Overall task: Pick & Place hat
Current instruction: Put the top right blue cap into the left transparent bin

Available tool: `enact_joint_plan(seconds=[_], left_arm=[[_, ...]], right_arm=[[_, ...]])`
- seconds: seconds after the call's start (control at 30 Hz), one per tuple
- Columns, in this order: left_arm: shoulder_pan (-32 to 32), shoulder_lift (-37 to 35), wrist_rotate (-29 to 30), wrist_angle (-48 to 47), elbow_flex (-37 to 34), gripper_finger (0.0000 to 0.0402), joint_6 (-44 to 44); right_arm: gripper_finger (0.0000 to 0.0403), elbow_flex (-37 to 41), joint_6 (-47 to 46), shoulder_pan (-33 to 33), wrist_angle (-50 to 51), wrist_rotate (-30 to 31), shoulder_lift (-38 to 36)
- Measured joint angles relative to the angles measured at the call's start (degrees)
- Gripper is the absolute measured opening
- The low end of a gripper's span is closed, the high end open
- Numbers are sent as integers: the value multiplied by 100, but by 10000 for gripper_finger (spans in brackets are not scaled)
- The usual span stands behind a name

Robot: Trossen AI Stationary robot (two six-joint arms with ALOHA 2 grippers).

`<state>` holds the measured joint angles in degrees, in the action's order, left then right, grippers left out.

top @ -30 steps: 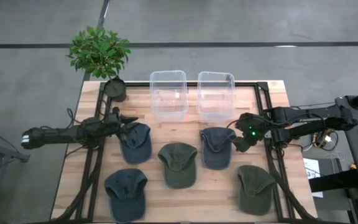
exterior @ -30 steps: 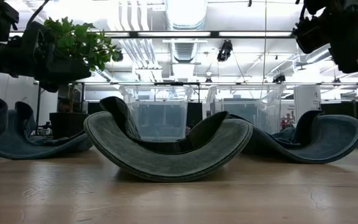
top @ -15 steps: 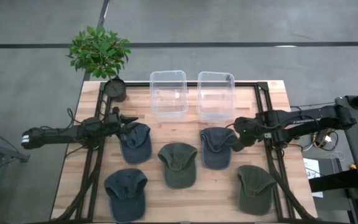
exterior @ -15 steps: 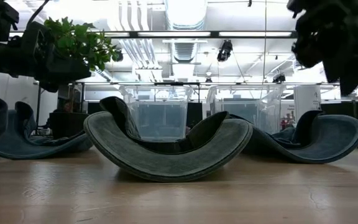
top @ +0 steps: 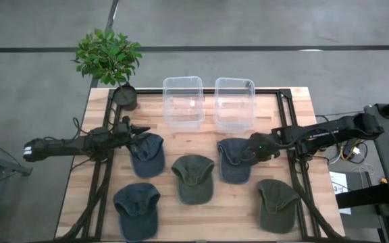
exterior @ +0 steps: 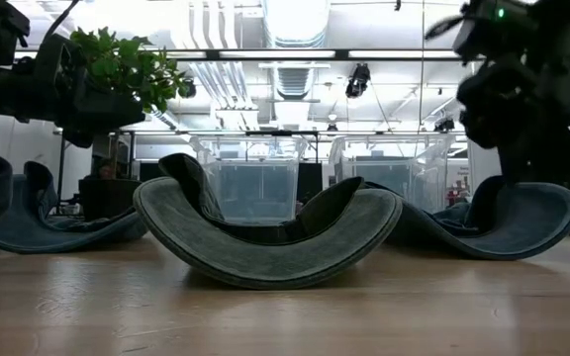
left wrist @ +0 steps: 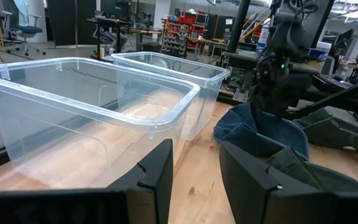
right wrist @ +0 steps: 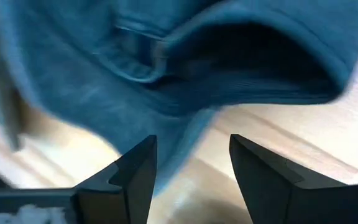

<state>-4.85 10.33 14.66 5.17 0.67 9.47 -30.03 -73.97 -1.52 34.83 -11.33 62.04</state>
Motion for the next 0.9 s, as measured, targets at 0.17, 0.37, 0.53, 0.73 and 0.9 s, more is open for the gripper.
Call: enact_joint_plan(seconds=[0.17,0.37,0.53,0.73,0.9], left_arm=[[1,0,0,7,0,124,123],[-1,0,-5,15,0,124,676],[-1,0,-20,36,0,124,1027],[-1,0,-20,44,0,124,1329],[-1,0,-34,88,1,124,1628]], right_arm=[[194,289,-66,-2,-337,0,270],[162,370,-70,-96,-886,11,569],[89,327,-108,-214,-1016,103,721],[17,314,-218,-427,-1096,151,622],[14,307,-414,-715,-1068,256,13]])
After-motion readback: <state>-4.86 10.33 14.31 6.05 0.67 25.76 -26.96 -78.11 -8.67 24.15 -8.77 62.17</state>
